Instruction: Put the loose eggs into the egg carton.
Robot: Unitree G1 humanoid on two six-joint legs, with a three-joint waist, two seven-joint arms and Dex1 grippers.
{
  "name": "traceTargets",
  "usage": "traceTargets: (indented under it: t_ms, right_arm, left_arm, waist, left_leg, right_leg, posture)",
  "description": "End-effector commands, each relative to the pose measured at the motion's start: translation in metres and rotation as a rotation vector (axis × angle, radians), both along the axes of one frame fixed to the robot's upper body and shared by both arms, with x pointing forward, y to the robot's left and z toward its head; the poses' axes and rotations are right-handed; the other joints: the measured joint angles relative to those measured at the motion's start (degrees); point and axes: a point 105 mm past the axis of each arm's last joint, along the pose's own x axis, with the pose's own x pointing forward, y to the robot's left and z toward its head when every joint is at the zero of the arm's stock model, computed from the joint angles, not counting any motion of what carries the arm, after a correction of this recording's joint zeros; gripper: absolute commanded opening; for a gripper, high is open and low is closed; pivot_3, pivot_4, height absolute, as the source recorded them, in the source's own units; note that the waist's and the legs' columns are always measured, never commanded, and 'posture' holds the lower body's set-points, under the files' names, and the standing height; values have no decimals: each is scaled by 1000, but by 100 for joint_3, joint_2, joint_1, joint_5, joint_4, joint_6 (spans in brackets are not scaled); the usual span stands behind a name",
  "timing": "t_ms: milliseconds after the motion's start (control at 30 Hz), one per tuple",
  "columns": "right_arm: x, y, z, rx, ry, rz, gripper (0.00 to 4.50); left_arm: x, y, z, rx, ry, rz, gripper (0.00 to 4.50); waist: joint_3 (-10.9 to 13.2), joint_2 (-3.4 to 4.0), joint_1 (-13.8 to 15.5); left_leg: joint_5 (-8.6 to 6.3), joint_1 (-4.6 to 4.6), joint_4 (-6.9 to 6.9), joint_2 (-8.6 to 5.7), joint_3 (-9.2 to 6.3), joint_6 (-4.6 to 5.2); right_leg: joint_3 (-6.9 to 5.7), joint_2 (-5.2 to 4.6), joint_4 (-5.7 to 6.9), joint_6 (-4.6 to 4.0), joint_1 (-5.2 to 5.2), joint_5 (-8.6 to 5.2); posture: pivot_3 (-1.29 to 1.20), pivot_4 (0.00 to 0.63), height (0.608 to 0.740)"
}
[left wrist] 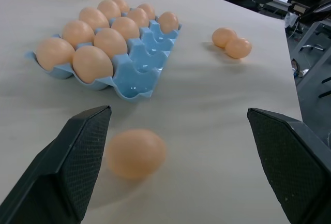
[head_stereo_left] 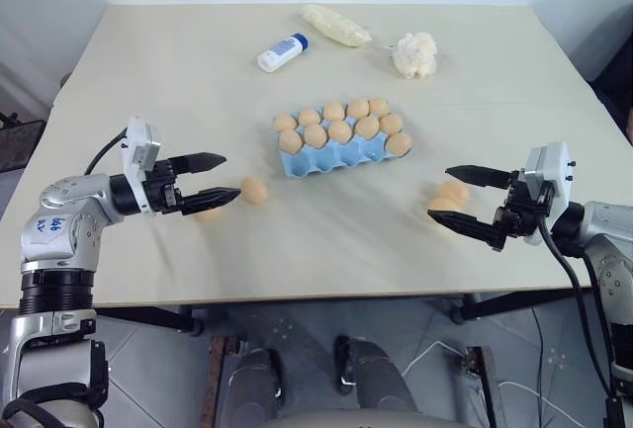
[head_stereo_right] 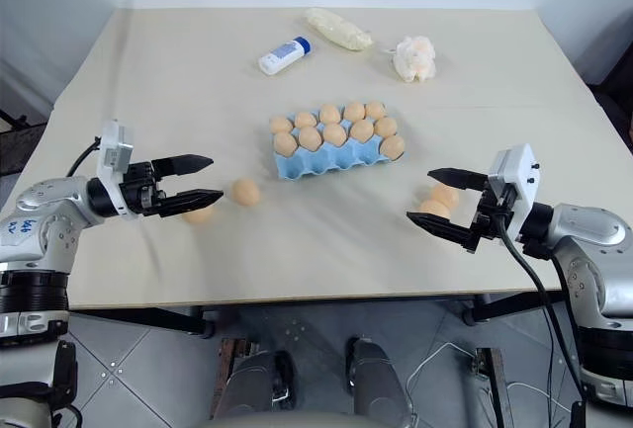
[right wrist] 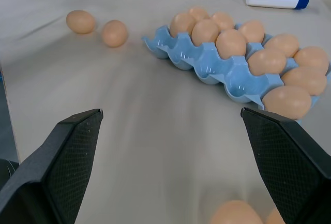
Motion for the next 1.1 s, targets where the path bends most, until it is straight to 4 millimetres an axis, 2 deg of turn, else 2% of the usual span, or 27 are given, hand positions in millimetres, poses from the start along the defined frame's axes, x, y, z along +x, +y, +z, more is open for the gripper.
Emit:
traceTargets:
  t_ms: [33,133,400,633,767,833,933,1033,1100]
  right_arm:
    - [-2,-7,10,-7,-43,-21,4500]
    - [-3,-9,10,0,-41,-42,4500]
    - [-5,-9,15,29,-61,-99,4500]
    - [-21,-5,17,125,-83,-301,4500]
    - [-39,3,6,128,-58,-403,4500]
    - [-42,2,-4,100,-31,-488,4500]
    - [-43,3,-7,110,-27,-561,4500]
    - [-46,2,-23,102,14,-701,4500]
    - [-47,-8,-35,103,40,-812,4500]
  left_arm:
    - [2,-1,8,-1,-34,3,4483]
    - [7,-2,17,-48,-27,41,4483]
    - [10,-2,20,-21,-77,53,4483]
    - [-1,-7,18,-40,-116,-72,4483]
    - [-9,-11,14,-38,-140,-158,4483]
    - [-13,-13,12,-50,-149,-199,4483]
    - [-16,-13,11,-62,-169,-243,4483]
    - [-17,-12,12,-85,-200,-259,4483]
    - [-18,-9,10,-80,-212,-266,4483]
  waist:
    - [0,0,-1]
    - [0,0,6]
    - [0,0,5]
    - [-1,0,14]
    - [-1,0,15]
    - [-1,-1,-1]
    - [-2,-2,-11]
    - [-3,-2,0]
    - [-3,-3,1]
  left_leg:
    - [0,0,0,0,0,0]
    - [0,-1,0,1,-1,0]
    - [1,0,2,-2,1,1]
    - [1,-2,-1,-1,-2,-2]
    - [0,-2,0,-1,-2,-3]
    - [1,-1,2,-2,-2,-1]
    - [1,0,4,-2,0,-1]
    - [3,1,3,-4,-2,-5]
    - [6,-1,0,-1,-9,-9]
  right_leg:
    - [0,1,0,0,0,0]
    - [-1,4,0,0,0,0]
    - [1,6,4,3,0,2]
    - [-1,1,2,1,0,1]
    - [-1,0,2,1,0,0]
    - [0,1,2,1,1,1]
    - [3,0,2,2,1,2]
    - [2,0,3,0,2,2]
    - [0,-2,2,-3,1,0]
  posture:
    - [0,150,740]
    - [0,150,740]
    - [0,150,740]
    - [0,150,740]
    - [0,150,740]
    - [0,150,740]
    - [0,150,740]
    - [0,150,740]
    - [0,150,740]
